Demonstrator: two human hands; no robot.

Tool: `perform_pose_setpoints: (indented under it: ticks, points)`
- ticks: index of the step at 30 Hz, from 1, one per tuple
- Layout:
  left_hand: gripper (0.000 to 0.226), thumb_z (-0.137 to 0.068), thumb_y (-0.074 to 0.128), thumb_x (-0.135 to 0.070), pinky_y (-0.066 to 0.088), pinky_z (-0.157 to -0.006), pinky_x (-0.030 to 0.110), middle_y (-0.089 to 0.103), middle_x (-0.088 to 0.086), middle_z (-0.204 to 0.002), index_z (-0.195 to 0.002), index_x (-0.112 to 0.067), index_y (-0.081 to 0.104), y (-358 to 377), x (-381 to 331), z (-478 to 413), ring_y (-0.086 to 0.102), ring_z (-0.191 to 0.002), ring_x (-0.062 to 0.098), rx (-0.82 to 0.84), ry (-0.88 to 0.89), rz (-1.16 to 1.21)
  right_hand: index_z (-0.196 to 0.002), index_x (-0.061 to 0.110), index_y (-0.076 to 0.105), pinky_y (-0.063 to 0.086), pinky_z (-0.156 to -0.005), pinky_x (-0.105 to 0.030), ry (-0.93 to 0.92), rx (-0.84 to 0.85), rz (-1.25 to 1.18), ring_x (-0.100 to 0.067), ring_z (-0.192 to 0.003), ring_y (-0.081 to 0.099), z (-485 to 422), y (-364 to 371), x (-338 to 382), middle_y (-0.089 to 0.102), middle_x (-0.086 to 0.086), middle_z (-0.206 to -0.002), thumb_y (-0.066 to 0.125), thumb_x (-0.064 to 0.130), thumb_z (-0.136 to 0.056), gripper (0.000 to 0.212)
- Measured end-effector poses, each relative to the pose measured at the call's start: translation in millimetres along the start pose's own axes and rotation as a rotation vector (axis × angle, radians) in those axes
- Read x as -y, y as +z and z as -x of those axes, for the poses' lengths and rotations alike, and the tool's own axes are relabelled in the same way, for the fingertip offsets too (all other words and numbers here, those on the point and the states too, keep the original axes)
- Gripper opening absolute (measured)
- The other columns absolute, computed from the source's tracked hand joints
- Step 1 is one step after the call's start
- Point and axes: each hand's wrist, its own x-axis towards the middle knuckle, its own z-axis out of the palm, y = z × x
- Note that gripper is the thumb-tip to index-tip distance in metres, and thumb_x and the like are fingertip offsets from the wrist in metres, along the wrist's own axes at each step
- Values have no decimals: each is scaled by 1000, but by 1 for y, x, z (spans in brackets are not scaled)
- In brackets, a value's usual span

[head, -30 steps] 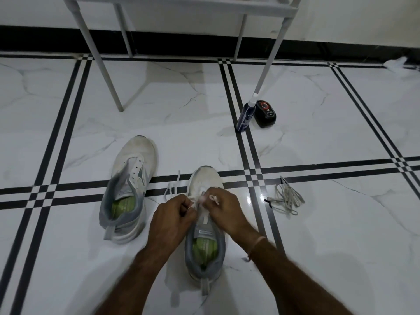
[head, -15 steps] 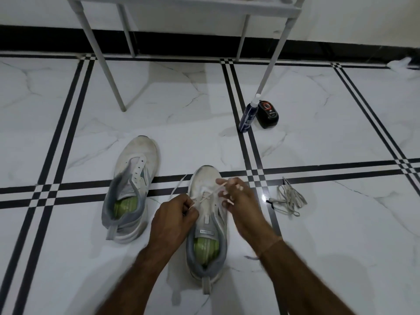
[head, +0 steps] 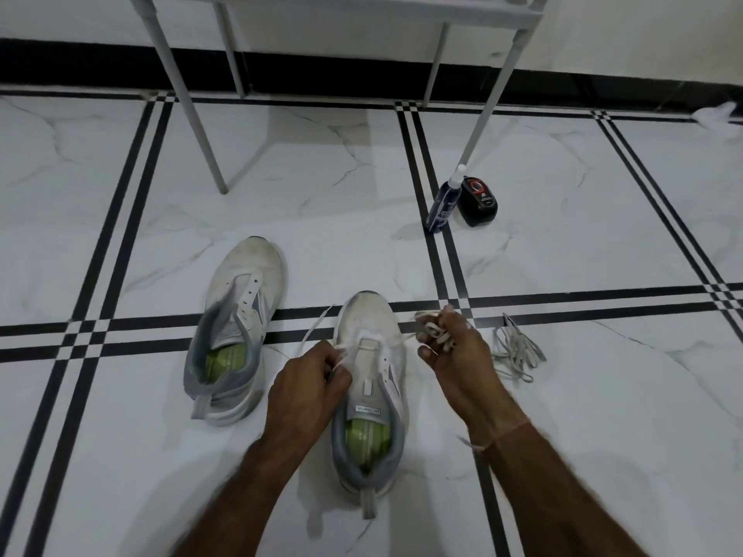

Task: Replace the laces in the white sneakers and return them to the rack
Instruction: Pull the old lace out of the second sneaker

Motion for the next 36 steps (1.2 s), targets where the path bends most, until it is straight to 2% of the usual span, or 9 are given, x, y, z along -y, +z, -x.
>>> perform_pose_setpoints:
  ticks: [3,7,10,16,21,25,27,32,36]
  points:
    - [11,-94,59,-38,47,-65,31,62,-11,-76,-90,-29,57,4,-5,2,60,-71,11,-6,11,-70,-101,19,52,48,-56,-29,-105,29,782,-22,-69,60,-6,-10,-10,68,-6,-82,57,17,-100,5]
    - [10,-94,60,-40,51,-69,33,62,-13,-80,-93,-30,59,5,-8,0,61,-77,12,-27,30,-89,-128,32,55,47,-88,-43,-544,-178,1611,-23,-121,52,1,-5,-26,51,2,-137,70,45,-82,50]
    - [13,-93,61,-42,45,-63,30,60,-14,-73,-88,-30,59,5,-6,-1,59,-71,9,-29,31,-49,-114,32,67,41,-94,-44,-810,-102,1548,-21,-122,48,5,11,-27,57,5,-127,66,48,-82,36]
    - [13,-94,61,-35,35,-57,27,59,-11,-69,-83,-30,55,7,-3,3,57,-65,10,-45,61,-29,-92,15,73,52,-79,-41,-592,189,1636,-26,-98,59,-14,35,-48,65,-5,-101,66,21,-93,9]
    - [19,-92,65,-35,35,-54,28,57,-8,-63,-80,-25,54,1,9,2,55,-60,9,-99,19,-4,-93,5,61,50,-85,-34,-88,280,478,-18,-88,67,-10,12,-23,72,-7,-87,61,9,-101,9]
    - [19,-91,63,-39,47,-60,33,58,-8,-65,-81,-26,54,3,4,-1,56,-63,12,-48,39,-73,-84,18,69,47,-70,-24,-422,232,1261,-8,-77,60,-13,10,-33,69,6,-77,75,33,-90,17]
    - [18,-91,62,-39,48,-61,34,58,-7,-66,-82,-26,54,4,1,1,57,-65,13,-42,48,-82,-81,20,69,46,-70,-28,-497,205,1339,-10,-80,59,-10,18,-39,69,5,-77,70,43,-92,25]
    - [18,-90,62,-39,49,-62,35,59,-8,-67,-82,-26,53,0,5,-2,58,-65,15,-35,28,-83,-101,6,61,54,-85,-38,-26,125,209,-22,-93,72,0,15,-17,75,-8,-96,48,31,-107,29]
    - [21,-92,61,-43,50,-62,34,60,-7,-67,-82,-26,54,4,-1,-3,59,-65,15,-13,15,-96,-96,14,51,52,-68,-33,-401,200,956,-15,-71,60,-1,13,-31,60,0,-76,59,28,-103,17]
